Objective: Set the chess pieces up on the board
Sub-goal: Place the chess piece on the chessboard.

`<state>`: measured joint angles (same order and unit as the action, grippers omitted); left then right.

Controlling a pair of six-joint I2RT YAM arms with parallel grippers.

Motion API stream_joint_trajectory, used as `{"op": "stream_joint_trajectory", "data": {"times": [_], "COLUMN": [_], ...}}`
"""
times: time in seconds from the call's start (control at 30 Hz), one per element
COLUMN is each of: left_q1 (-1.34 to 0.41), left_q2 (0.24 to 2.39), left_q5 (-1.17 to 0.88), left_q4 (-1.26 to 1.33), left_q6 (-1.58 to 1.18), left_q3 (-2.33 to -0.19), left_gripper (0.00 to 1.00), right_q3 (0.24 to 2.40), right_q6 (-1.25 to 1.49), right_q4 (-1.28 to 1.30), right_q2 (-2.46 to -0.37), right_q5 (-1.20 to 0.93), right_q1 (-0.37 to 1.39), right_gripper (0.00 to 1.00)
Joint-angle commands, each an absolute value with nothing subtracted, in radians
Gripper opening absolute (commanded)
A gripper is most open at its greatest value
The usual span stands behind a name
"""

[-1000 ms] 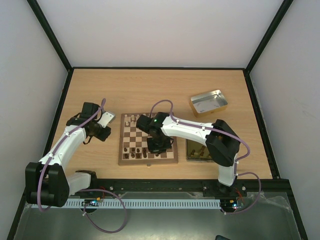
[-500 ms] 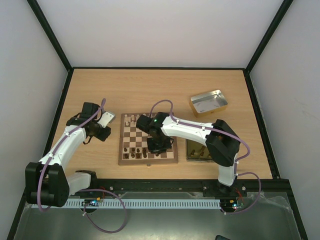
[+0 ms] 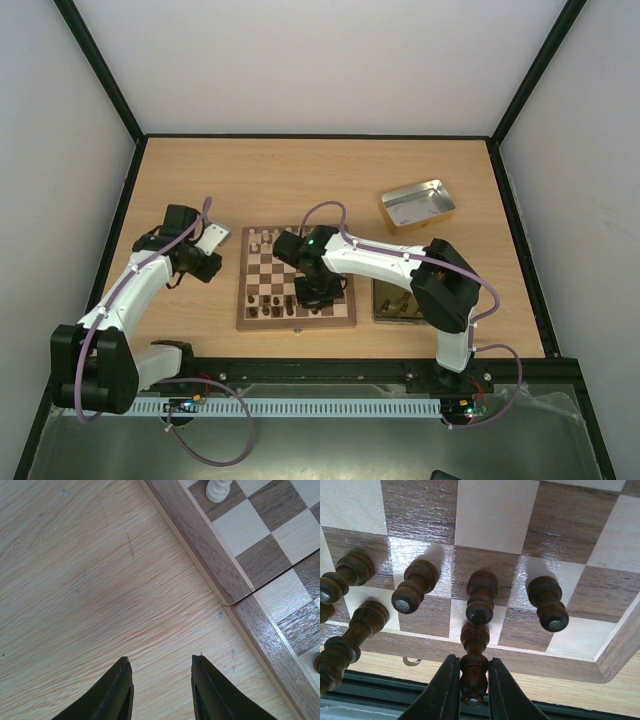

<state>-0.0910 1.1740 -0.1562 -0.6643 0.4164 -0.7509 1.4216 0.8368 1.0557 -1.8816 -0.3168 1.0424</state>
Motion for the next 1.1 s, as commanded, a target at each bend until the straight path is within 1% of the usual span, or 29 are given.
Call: {"op": "stream_joint_trajectory", "data": {"times": [0.0,0.3,0.37,0.5,1.07], "left_q1": [-0.092,-0.092,-0.092,-0.092,-0.092], "left_q2": [1.162,1.166,1.166,1.168,1.166], "left_q5": [-0.165,-0.167,-0.169,-0.174,-0.174], "left_q4": [-0.672,-0.672,-0.672,-0.674,-0.672], "left_q6": [0.425,0.427,0.428,0.430,0.429], "left_q3": [-0.738,-0.739,-0.738,-0.738,-0.736], "left_gripper": [0.34,0.34,0.34,0.34,0.34], "right_q3": [1.406,1.408,1.414,1.417,1.439], "right_q6": [0.825,0.825,0.826,0.830,0.834], "right_q4": [1.058,1.054,1.054,1.048,1.043], "right_q2": [-1.875,-1.878,-1.880,-1.880,-1.887], "right_q5": [-0.322,-0.325,-0.323,-0.324,-0.322], "right_q1": [1.050,1.049,1.051,1.050,1.050], "right_gripper": [0.13,0.13,0.16,0.17,0.17]}}
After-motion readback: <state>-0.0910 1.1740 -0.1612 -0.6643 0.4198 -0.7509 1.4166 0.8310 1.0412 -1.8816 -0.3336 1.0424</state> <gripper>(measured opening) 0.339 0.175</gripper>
